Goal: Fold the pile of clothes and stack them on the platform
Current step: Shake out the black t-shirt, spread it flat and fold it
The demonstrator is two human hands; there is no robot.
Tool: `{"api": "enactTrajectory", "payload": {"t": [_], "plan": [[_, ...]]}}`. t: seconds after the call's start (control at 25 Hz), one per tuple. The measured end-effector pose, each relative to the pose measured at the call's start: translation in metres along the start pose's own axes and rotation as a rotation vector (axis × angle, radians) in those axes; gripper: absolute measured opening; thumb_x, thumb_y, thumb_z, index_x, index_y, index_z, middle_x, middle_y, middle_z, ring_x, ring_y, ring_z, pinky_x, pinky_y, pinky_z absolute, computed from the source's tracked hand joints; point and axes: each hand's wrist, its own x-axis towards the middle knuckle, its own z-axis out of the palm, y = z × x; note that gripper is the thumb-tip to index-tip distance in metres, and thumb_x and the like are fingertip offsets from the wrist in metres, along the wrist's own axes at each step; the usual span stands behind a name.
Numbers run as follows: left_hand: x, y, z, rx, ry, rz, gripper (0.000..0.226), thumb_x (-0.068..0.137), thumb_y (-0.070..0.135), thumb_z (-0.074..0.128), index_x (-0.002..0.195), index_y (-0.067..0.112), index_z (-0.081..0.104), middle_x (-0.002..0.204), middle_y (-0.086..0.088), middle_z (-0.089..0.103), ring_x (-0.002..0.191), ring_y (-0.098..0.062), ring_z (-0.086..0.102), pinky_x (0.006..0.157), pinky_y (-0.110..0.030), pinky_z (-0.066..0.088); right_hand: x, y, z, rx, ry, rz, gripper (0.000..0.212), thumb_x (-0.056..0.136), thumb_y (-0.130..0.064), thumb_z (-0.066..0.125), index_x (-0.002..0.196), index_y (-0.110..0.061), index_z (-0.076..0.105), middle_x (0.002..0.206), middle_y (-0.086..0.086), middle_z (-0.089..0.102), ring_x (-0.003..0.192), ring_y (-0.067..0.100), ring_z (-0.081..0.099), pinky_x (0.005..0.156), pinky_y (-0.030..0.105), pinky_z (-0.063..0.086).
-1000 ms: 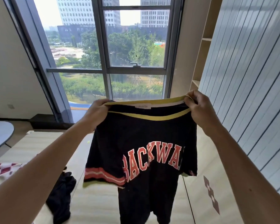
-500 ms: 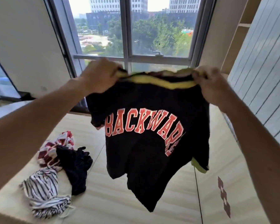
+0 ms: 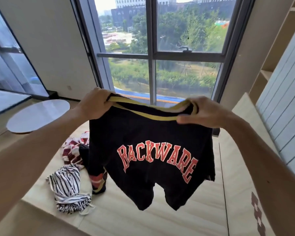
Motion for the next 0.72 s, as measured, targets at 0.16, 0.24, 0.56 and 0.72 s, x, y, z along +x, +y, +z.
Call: {"api": "enactTrajectory", "payload": {"t": [0.16, 0.24, 0.56, 0.72], "plan": [[-0.014, -0.024, 0.016, -0.053, -0.094, 0.065, 0.043, 0.091, 0.034, 0.072, 0.066, 0.042, 0.038, 0.056, 0.016, 0.046, 0.048, -0.002, 0.046, 0.051, -0.027, 0.035, 0.014, 0.008, 0.021, -0.222, -0.158, 0.193, 0.022, 0.085, -0.030, 0.079, 0.070, -0.030, 0.062, 0.067, -0.007, 0.058, 0.063, 0.012, 0.054, 0.063, 0.026, 0.040], [-0.020, -0.038, 0.025, -0.026, -0.167, 0.118, 0.040, 0.083, 0.041, 0.078, 0.068, 0.039, 0.041, 0.055, 0.017, 0.047, 0.048, -0.003, 0.047, 0.050, -0.022, 0.031, 0.018, 0.018, 0.037, -0.192, -0.108, 0.299, 0.027, 0.089, -0.029, 0.074, 0.068, -0.024, 0.059, 0.067, -0.002, 0.055, 0.062, 0.015, 0.052, 0.060, 0.028, 0.039], [-0.031, -0.127, 0.121, -0.107, -0.453, 0.247, 0.022, 0.093, 0.012, 0.060, 0.100, 0.032, 0.066, 0.073, 0.018, 0.058, 0.069, -0.011, 0.056, 0.064, -0.033, 0.044, 0.036, 0.026, 0.134, -0.115, -0.289, 0.615, 0.018, 0.094, -0.032, 0.067, 0.089, -0.014, 0.068, 0.083, 0.002, 0.067, 0.078, 0.018, 0.062, 0.074, 0.037, 0.049], [-0.069, -0.145, 0.159, -0.223, -0.780, 0.358, 0.031, 0.097, 0.019, 0.054, 0.114, 0.043, 0.064, 0.092, 0.019, 0.065, 0.087, -0.005, 0.057, 0.079, -0.028, 0.047, 0.015, 0.009, 0.195, 0.050, -0.541, 0.724, 0.006, 0.092, -0.025, 0.066, 0.087, -0.024, 0.066, 0.076, -0.006, 0.063, 0.072, 0.012, 0.058, 0.069, 0.029, 0.041]]}}
